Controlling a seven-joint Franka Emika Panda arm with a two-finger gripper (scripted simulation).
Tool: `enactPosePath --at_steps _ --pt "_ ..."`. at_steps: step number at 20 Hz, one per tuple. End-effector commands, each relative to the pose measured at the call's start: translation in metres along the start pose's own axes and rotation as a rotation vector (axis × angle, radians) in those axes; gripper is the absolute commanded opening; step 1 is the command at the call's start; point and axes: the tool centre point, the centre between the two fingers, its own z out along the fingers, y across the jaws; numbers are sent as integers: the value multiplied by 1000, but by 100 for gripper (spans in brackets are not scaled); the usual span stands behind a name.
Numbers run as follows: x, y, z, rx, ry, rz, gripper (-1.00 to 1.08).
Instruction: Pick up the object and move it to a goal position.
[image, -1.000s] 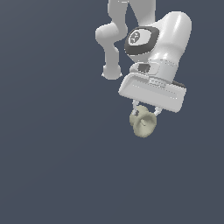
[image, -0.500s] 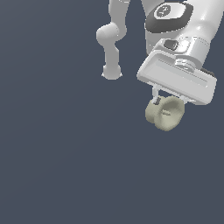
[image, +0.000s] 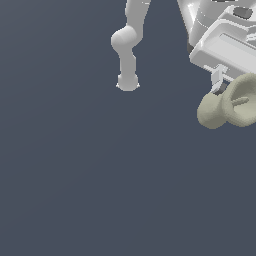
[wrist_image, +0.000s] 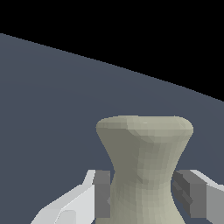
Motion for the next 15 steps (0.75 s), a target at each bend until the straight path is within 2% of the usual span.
enactPosePath --at_steps 1,8,15 --pt "15 -5 -11 -26 37 18 -100" --pt "41 -16 -32 -73 101 45 -100" --pt "48 -19 -37 -86 118 51 -100"
